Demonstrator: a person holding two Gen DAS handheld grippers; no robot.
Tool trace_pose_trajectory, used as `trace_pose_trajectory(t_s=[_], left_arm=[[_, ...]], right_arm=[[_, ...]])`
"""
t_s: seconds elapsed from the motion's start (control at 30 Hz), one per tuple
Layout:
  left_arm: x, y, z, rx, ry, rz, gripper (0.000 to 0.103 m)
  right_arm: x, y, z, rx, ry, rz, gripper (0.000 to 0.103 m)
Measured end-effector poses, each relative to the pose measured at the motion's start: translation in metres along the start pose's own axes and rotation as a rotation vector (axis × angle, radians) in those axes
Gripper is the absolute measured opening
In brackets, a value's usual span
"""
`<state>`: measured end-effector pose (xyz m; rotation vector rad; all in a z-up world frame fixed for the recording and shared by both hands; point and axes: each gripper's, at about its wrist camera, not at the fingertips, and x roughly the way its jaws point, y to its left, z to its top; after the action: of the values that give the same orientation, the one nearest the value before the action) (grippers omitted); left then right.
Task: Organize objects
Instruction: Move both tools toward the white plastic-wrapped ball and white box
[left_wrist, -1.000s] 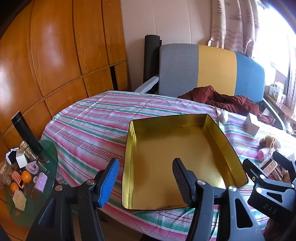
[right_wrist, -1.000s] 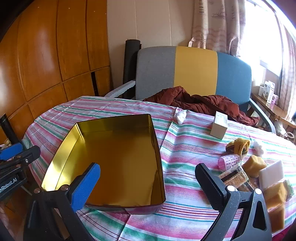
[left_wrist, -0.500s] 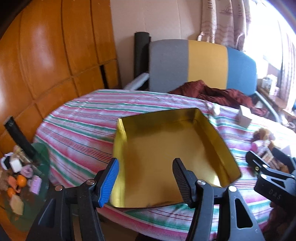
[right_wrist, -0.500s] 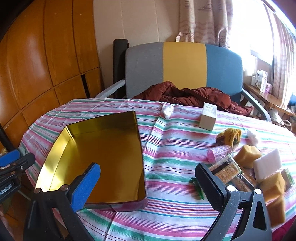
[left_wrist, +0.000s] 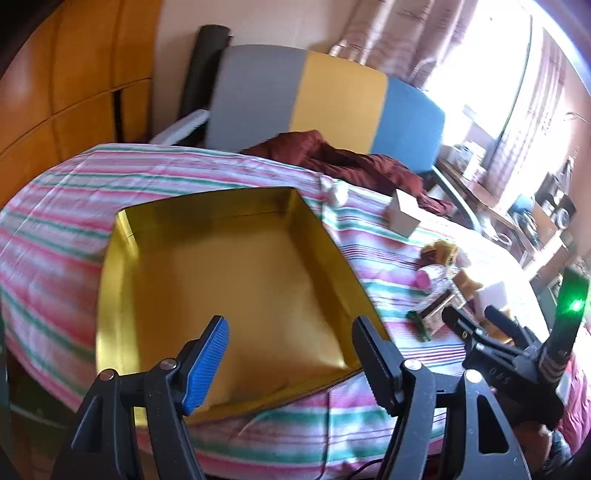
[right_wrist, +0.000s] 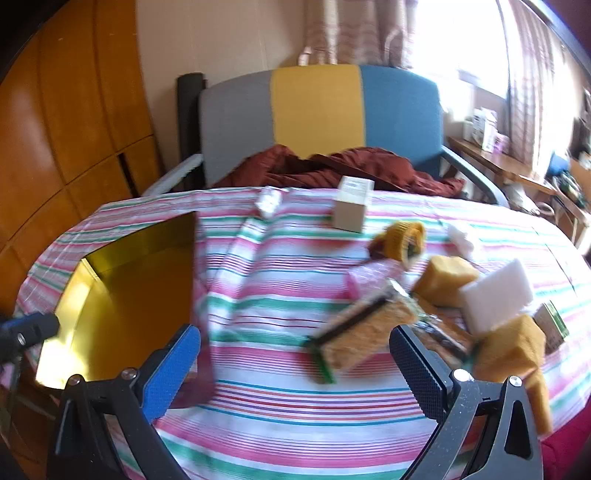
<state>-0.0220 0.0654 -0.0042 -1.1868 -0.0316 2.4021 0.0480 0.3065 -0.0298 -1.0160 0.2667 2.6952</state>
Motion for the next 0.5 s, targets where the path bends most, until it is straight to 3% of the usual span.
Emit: trace_pose_trajectory(t_s=[0.27, 0.5], left_arm=[[0.053, -0.041, 0.074, 0.139, 0.079, -0.013, 0.072], [0.138, -0.081, 0.142, 0.193, 0.173, -0.032, 0.072]], right_arm=[[0.005, -0.043, 0.002, 0.064, 0.012, -0.037, 0.103], [0.012, -0.061, 0.011, 0.085, 0.024, -0.028, 0.103]])
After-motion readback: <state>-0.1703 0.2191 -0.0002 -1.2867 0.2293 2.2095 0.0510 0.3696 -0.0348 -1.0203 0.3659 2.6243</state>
